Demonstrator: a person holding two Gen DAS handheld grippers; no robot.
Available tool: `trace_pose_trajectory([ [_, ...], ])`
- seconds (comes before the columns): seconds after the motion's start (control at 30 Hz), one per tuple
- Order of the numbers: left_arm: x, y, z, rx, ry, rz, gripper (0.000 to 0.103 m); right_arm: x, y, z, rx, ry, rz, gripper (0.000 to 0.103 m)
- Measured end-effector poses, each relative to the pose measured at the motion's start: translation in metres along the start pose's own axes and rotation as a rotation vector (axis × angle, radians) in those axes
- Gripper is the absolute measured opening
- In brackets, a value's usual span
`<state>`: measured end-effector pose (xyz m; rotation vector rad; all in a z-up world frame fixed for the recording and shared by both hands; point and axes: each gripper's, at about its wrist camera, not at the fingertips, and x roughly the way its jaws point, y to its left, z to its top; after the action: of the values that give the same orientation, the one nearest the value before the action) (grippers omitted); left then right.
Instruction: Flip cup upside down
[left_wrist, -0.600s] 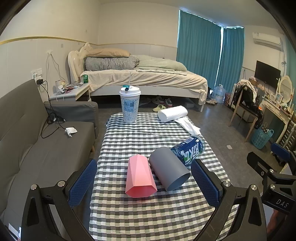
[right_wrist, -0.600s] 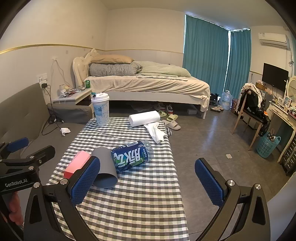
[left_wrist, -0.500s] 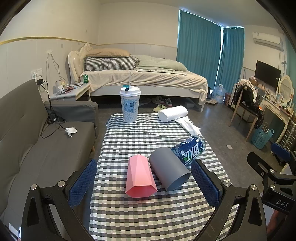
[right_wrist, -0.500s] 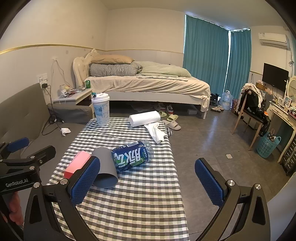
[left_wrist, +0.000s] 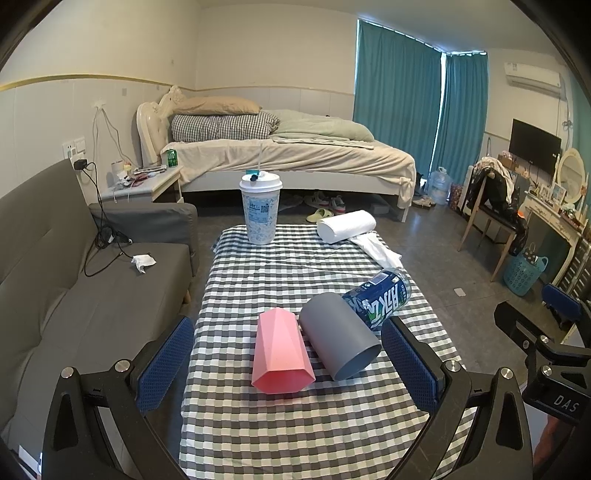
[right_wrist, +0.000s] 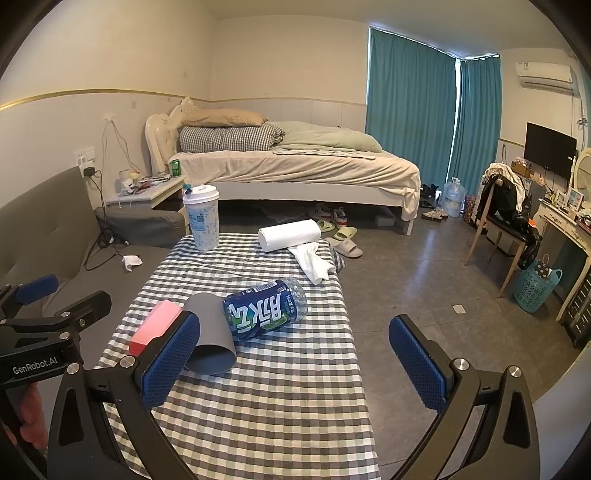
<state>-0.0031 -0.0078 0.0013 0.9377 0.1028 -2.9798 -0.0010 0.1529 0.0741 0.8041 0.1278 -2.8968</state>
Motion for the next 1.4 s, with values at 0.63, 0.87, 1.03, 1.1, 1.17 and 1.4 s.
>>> trace_pose_trajectory([
  [0.63, -0.0002, -0.0007, -0.0015, -0.010, -0.001, 0.020, 0.103, 0.0010, 0.0008, 0.0008, -0.002, 0.001, 0.004, 0.103],
  [0.87, -0.0001, -0.0008, -0.0018, -0.009, -0.001, 0.021, 0.103, 0.0012, 0.0016, 0.0011, 0.000, 0.001, 0.005, 0.103],
  [1.03, -0.0001, -0.0008, -0.0019, -0.009, -0.001, 0.022, 0.103, 0.0015, 0.0018, 0.0009, 0.000, 0.002, 0.006, 0.103],
  [1.1, 0.0000, -0.0009, -0.0019, -0.010, -0.001, 0.022, 0.103, 0.0014, 0.0019, 0.0008, 0.000, 0.002, 0.006, 0.103],
  [1.17, 0.0000, -0.0007, -0.0020, -0.009, -0.001, 0.023, 0.103, 0.0014, 0.0020, 0.0006, 0.000, 0.003, 0.007, 0.103],
  [1.4, -0.0001, 0.0016, -0.0028, -0.013, 0.003, 0.030, 0.103, 0.0020, 0.0034, 0.0000, 0.002, 0.004, 0.010, 0.103],
])
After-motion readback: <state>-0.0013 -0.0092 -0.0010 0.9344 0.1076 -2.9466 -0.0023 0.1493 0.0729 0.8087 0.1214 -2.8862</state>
